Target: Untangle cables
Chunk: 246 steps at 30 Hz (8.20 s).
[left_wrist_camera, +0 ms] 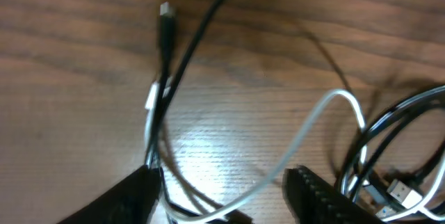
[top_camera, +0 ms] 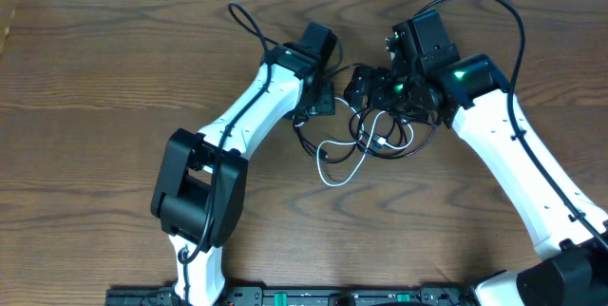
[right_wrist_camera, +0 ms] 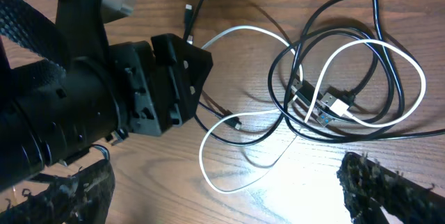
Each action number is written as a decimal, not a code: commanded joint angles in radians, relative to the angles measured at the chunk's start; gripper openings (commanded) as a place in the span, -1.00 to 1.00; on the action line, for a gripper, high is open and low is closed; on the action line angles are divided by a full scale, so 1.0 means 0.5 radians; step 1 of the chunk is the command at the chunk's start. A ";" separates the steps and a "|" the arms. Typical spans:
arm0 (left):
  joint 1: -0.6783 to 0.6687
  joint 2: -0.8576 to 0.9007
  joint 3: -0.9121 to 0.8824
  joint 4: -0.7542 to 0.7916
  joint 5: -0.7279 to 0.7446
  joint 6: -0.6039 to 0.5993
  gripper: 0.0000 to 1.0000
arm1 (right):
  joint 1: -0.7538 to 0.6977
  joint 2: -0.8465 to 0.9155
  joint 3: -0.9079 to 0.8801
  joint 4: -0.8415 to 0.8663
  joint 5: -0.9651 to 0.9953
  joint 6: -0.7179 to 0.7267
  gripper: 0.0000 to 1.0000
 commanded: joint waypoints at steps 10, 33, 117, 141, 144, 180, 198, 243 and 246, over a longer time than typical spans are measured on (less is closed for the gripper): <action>-0.009 0.023 -0.008 0.011 -0.024 0.008 -0.85 | 0.002 0.007 0.008 -0.004 0.009 -0.014 0.99; -0.007 -1.402 0.034 0.264 0.357 -0.157 -0.85 | 0.003 0.007 0.008 -0.011 0.010 -0.013 0.99; 0.357 -1.621 0.034 -0.063 -0.482 -0.988 -0.85 | 0.647 0.011 -0.659 0.490 -0.162 -0.352 -0.13; 0.674 -1.617 0.034 -0.910 -1.439 -1.155 -0.85 | -0.196 -0.322 -0.046 -0.404 0.774 -0.174 -0.97; 0.914 -1.617 0.034 -1.027 -1.398 -1.332 -0.85 | -0.450 -0.318 -0.060 -0.507 0.788 -0.130 -0.97; 1.185 -1.254 0.022 -0.654 -0.108 -0.377 -0.10 | -0.296 -0.317 -0.871 0.266 0.353 0.122 0.81; 0.942 -0.594 0.022 -0.855 0.918 0.561 0.48 | -0.295 -0.317 -0.880 0.233 0.524 0.169 0.99; 0.027 0.290 0.019 -0.162 0.461 0.230 -0.85 | -0.295 -0.317 -0.880 0.237 0.478 0.167 0.99; 0.027 0.248 0.044 -0.200 0.466 0.232 -0.85 | -0.295 -0.317 -0.880 0.237 0.479 0.167 0.98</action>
